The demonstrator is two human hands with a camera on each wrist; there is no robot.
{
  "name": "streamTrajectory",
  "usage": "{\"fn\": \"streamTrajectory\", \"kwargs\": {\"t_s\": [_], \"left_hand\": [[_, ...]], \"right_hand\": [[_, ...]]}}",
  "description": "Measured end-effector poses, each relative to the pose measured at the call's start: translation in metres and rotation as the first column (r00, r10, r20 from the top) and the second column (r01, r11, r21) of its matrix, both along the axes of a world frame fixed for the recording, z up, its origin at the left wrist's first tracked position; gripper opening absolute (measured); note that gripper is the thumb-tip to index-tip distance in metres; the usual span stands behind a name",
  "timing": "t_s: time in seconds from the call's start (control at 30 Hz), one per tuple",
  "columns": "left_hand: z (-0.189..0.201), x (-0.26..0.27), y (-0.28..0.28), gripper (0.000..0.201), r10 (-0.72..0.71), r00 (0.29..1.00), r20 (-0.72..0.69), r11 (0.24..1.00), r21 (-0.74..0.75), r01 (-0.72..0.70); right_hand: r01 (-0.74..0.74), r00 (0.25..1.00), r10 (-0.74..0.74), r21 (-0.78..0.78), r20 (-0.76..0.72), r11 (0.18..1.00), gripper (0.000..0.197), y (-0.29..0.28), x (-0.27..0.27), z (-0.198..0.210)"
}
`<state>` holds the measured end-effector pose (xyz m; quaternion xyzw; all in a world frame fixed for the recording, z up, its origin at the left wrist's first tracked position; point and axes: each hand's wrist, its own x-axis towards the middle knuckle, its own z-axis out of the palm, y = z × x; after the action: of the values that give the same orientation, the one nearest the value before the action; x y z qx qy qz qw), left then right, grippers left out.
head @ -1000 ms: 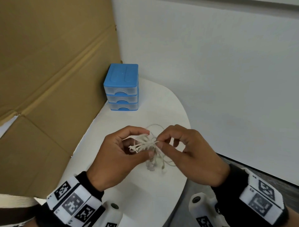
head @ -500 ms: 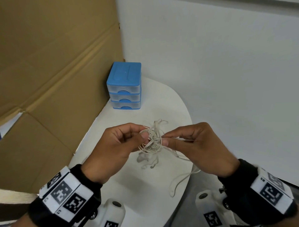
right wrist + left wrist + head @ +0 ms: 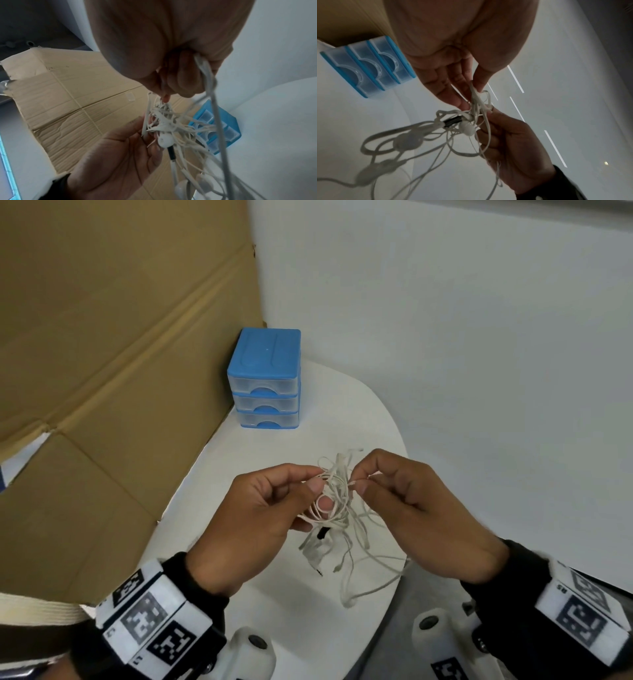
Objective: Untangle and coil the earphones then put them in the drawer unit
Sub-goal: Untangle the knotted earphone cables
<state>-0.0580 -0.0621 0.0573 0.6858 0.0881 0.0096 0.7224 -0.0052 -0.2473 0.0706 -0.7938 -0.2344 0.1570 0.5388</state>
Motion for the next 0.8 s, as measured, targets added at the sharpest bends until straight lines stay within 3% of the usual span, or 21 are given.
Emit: {"fn": "streamTrajectory", "kwargs": {"t_s": [0.13,0.23,0.33,0.4,0.47,0.6,0.73,0.8], "left_hand": [[0.004,0.0,0.0,0.018,-0.025,0.999,0.021,0.999,-0.045,0.026],[0.0,0.0,0.0,0.022,-0.054,0.998,-0.01,0.998,-0.025,0.054],[-0.005,0.001,0.0,0.023,-0.077,0.996,-0.048,0.997,-0.014,0.076],[-0.005,0.0,-0.001,0.024,-0.082,0.996,-0.046,0.997,-0.002,0.082],[-0.005,0.0,-0.001,0.022,-0.043,0.999,-0.022,0.998,0.033,0.044],[-0.011,-0.001,-0.002,0.037,-0.091,0.995,-0.041,0.995,0.045,0.093],[-0.015,-0.006,-0.011,0.035,-0.231,0.971,-0.054,0.971,-0.07,0.227],[-0.012,-0.008,-0.012,0.034,-0.258,0.965,-0.035,0.959,-0.13,0.252]], "right_hand": [[0.086,0.996,-0.086,0.002,-0.028,0.996,0.014,0.002,0.003,-0.001],[0.14,0.985,-0.149,-0.103,-0.084,0.985,0.019,-0.001,0.006,-0.006],[0.07,0.981,-0.095,-0.146,-0.17,0.987,0.014,-0.003,0.006,-0.006],[0.037,0.979,-0.057,-0.107,-0.198,0.994,0.014,-0.002,0.008,-0.006],[0.062,0.963,-0.077,-0.063,-0.258,0.996,0.028,-0.004,0.012,-0.007],[0.182,0.85,-0.055,0.193,-0.524,0.964,0.038,-0.007,0.017,-0.007],[0.181,0.801,0.073,0.357,-0.595,0.916,0.017,-0.006,0.015,-0.006],[0.168,0.788,0.124,0.404,-0.603,0.899,0.025,-0.005,0.014,-0.007]]}}
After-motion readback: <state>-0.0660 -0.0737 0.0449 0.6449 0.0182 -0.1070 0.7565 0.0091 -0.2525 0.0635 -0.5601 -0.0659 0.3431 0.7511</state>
